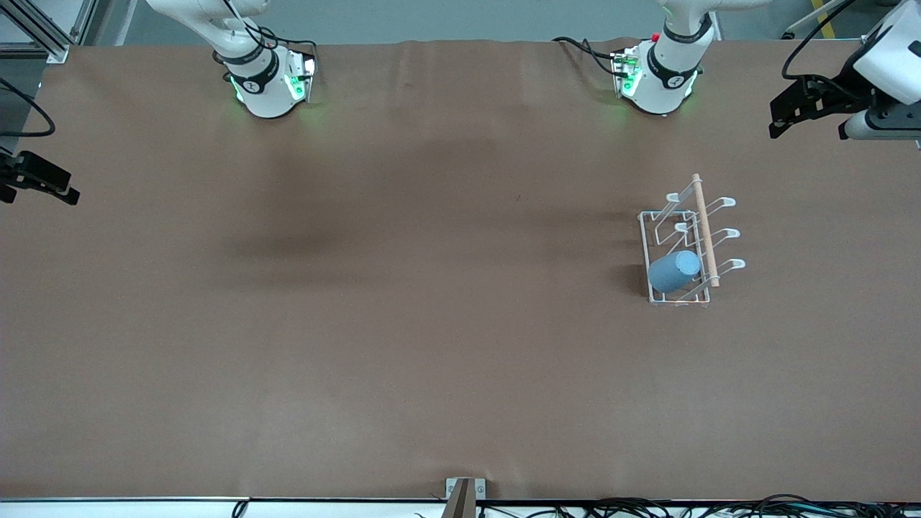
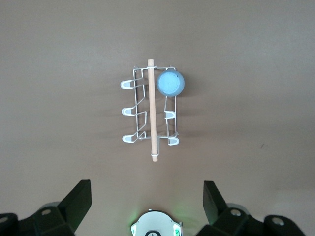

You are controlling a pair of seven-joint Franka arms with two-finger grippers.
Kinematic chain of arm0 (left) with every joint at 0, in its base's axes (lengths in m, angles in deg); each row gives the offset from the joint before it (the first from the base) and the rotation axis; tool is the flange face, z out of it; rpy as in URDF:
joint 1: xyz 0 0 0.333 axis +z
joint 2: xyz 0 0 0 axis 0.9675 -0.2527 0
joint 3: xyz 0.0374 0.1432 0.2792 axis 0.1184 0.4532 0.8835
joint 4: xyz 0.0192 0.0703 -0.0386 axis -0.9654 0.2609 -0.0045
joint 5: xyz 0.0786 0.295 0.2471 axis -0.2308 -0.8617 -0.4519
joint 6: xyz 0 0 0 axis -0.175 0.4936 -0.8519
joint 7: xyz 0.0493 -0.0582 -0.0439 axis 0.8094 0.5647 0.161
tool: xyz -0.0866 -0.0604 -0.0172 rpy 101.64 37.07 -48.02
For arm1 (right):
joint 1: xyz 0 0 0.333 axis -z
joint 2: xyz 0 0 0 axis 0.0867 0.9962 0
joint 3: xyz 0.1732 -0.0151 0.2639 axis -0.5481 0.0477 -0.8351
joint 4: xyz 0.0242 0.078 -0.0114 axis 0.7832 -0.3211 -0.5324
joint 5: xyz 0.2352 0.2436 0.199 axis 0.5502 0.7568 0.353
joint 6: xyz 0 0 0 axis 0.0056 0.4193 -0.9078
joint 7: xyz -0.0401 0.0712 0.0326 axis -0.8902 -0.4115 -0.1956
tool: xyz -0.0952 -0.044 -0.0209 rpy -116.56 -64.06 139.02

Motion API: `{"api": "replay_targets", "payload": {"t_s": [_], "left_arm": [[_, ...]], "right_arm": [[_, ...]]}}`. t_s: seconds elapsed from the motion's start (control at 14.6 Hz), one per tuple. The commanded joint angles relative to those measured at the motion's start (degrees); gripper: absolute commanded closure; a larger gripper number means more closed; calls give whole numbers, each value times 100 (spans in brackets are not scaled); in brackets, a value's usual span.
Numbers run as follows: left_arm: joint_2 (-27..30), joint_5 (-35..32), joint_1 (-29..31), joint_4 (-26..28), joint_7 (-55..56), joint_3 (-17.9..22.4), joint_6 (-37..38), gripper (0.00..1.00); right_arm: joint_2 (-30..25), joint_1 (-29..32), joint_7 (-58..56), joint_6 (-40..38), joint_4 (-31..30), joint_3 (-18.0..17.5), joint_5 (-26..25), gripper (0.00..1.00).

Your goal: Hang cup on cup holder

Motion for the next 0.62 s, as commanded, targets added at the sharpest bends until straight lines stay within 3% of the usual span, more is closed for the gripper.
{"api": "replay_targets", "payload": {"t_s": [0.0,0.55], "left_arm": [[151,-7,-23,194,-74,26,-156,0],[-16,-94,-58,53,-82,-36,-516,0]], "right_arm": [[-126,71,-20,36,-125,-57,-89,0],[-117,79,-20,45,-125,-57,-89,0]]}}
